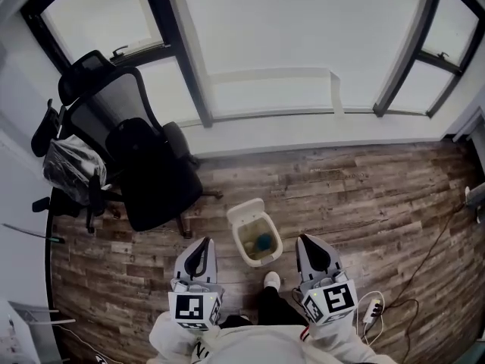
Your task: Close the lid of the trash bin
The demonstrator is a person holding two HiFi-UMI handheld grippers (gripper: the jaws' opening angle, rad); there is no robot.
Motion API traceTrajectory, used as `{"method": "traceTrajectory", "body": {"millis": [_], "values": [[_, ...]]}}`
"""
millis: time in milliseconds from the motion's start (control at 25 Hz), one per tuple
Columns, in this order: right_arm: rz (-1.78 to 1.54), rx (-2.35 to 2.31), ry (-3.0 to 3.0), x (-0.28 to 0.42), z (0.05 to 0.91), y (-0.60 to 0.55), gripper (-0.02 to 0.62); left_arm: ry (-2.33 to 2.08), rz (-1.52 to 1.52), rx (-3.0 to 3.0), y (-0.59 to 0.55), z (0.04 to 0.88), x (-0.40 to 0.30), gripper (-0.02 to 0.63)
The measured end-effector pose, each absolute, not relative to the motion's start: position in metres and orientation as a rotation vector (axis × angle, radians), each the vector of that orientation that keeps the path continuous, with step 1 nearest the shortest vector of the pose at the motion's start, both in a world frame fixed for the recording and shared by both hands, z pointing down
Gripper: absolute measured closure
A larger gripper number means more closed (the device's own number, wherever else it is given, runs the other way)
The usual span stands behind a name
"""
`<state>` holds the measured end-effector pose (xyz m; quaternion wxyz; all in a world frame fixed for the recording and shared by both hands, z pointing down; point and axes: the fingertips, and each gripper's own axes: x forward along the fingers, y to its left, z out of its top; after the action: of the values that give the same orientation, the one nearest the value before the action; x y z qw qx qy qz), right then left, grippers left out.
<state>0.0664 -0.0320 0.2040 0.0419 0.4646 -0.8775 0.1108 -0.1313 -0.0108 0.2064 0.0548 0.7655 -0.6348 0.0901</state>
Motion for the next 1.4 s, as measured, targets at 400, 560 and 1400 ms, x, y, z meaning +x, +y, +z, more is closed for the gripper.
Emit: {"method": "traceTrajectory", "body": {"millis": [400, 560, 1400], "values": [[0.428, 1.336, -2.695, 0.078, 0.231, -0.099, 0.571, -1.976, 0.358, 2.259, -0.073, 0.228, -0.122, 0.597], [0.447, 1.319, -2.677, 0.072, 0.247, -0.109, 0.571, -1.97, 0.387, 2.251, -0.091, 0.237, -0.123, 0.597], [0.524, 1.335, -2.542, 0.036, 0.384, -0.16, 0.571, -1.785, 0.497, 2.234, -0.173, 0.419, -0.17, 0.598]]}}
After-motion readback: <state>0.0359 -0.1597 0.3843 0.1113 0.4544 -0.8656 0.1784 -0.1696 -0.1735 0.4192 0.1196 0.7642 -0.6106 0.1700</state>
